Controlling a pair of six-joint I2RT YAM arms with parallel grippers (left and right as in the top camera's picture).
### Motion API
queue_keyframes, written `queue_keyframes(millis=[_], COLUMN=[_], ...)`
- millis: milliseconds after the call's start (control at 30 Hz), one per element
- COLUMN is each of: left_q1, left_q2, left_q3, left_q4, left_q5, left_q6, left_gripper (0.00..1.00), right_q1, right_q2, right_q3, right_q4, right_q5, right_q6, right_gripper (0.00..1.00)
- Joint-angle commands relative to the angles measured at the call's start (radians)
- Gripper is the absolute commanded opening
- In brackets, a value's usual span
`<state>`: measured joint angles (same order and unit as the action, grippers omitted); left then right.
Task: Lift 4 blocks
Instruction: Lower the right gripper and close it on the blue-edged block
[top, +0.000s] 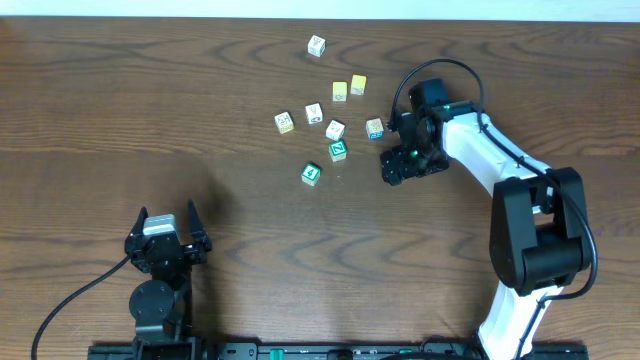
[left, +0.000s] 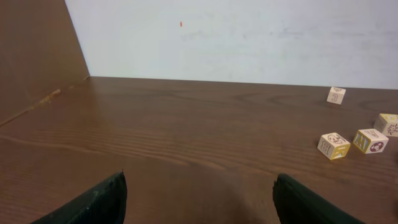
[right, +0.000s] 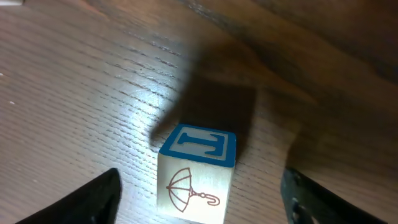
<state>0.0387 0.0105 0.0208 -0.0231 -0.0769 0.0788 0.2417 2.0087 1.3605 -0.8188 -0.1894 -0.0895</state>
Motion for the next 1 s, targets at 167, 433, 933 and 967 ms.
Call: queue_keyframes(millis=[167,433,933,967], left_q1=[0.005,0.005,0.005,0.005], left_q2=[-0.005,-0.005,-0.005,-0.005], left_q3=[-0.017,-0.017,-0.017,-0.017], left_q4=[-0.043,-0.043,-0.043,-0.043], left_q5=[-0.013,-0.013,-0.013,-0.013], left_q6=[-0.005,-0.005,-0.005,-0.005], left_gripper=[0.76,0.75,0.75,0.75], right_q1=[0.009,0.009,0.009,0.009], right_q2=[0.006,0.006,0.006,0.006], right_q3=[0.016,0.016,0.016,0.016], right_q4=[0.006,0.046,0.045,0.037], right_q5=[0.003,0.005,0.091,0.105], right_q6=[-0.01,-0.014,0.024,0.024], right_gripper=[0.51,0.4,0.41,0.41])
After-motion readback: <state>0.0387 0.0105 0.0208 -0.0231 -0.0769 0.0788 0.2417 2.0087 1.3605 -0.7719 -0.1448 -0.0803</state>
